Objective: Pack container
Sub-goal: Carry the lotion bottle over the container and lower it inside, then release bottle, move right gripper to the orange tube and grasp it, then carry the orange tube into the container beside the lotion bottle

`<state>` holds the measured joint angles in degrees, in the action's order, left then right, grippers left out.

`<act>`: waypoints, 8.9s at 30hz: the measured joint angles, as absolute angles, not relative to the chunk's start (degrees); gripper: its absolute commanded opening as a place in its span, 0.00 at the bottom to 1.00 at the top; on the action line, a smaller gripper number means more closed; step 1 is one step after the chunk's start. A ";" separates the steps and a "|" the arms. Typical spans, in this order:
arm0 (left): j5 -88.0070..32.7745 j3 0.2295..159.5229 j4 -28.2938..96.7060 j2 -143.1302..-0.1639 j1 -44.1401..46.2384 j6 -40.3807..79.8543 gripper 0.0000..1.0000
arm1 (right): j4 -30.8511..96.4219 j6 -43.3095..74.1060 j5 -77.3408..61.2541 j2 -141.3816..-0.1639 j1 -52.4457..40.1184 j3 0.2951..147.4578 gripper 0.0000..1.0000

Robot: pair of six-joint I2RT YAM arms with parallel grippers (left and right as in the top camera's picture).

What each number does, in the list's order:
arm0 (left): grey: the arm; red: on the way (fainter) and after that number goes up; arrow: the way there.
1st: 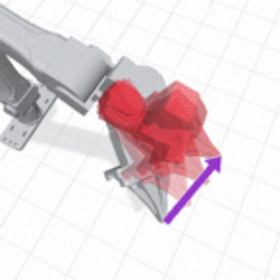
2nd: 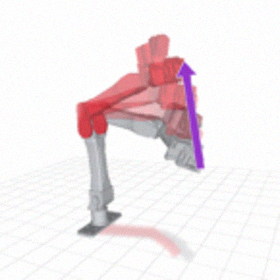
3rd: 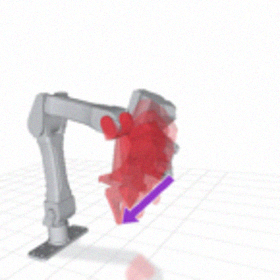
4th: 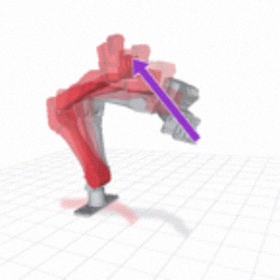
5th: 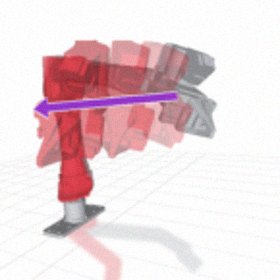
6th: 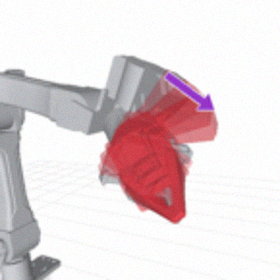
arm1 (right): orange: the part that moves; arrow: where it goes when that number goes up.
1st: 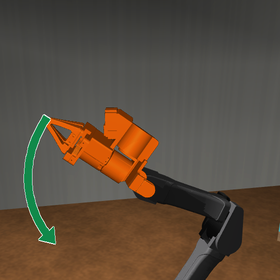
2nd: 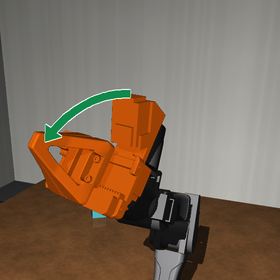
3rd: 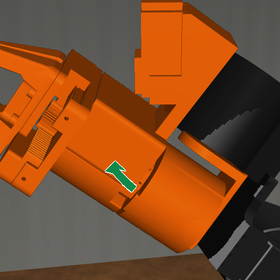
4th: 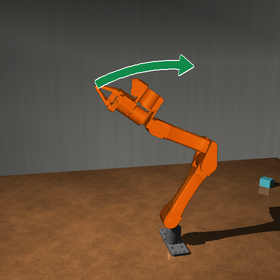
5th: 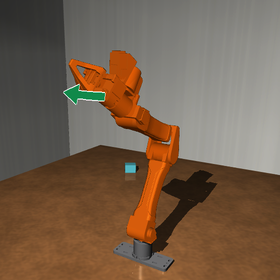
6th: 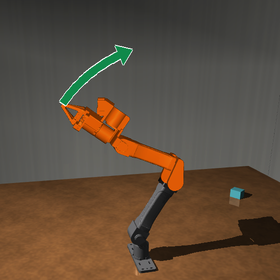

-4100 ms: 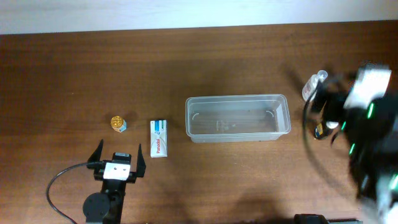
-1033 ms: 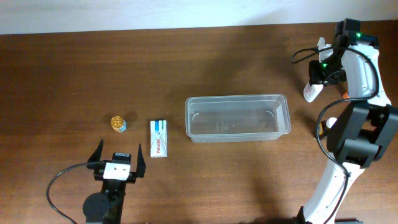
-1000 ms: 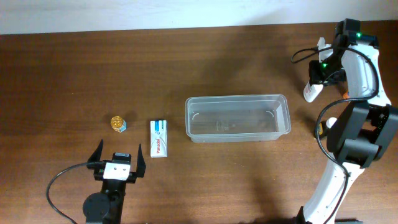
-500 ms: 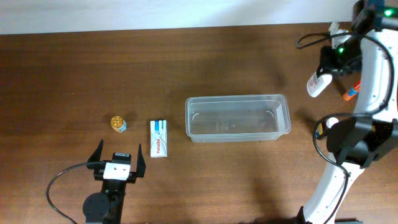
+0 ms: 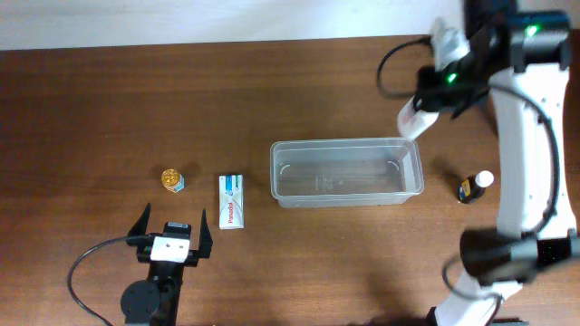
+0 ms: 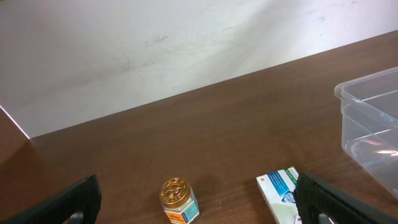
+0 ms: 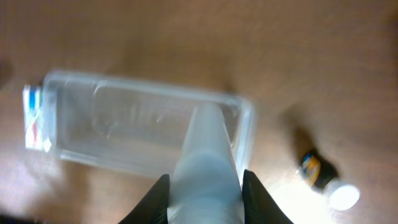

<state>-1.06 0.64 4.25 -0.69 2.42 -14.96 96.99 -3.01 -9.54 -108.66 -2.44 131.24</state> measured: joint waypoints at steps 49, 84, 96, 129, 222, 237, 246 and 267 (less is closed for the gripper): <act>-1.06 0.64 4.25 -0.69 2.44 -14.94 0.99 | 54.74 8.62 -2.79 -103.90 -2.26 79.59 0.28; -1.04 0.64 4.25 -0.69 2.42 -14.96 0.99 | 76.75 -0.27 5.15 -103.22 10.09 116.03 0.91; -1.06 0.64 4.27 -0.69 2.42 -14.94 0.99 | 71.50 -1.50 -1.65 -109.36 29.15 116.05 0.91; -1.06 0.64 4.25 -0.69 2.42 -14.94 0.99 | 57.67 -2.22 -2.68 -126.21 31.16 116.05 0.52; -1.06 0.64 4.25 -0.69 2.44 -14.94 0.99 | 61.63 4.56 -2.50 -97.60 -11.68 83.61 0.28; -1.06 0.64 4.25 -0.69 2.42 -14.94 0.99 | 54.70 4.51 2.17 -100.03 -8.88 80.95 0.28; -1.06 0.64 4.25 -0.69 2.42 -14.94 0.99 | 53.87 4.49 2.20 -100.47 -7.90 80.77 0.38; -1.06 0.64 4.25 -0.69 2.42 -14.94 0.99 | 72.58 4.51 0.19 -101.08 -6.72 106.37 0.58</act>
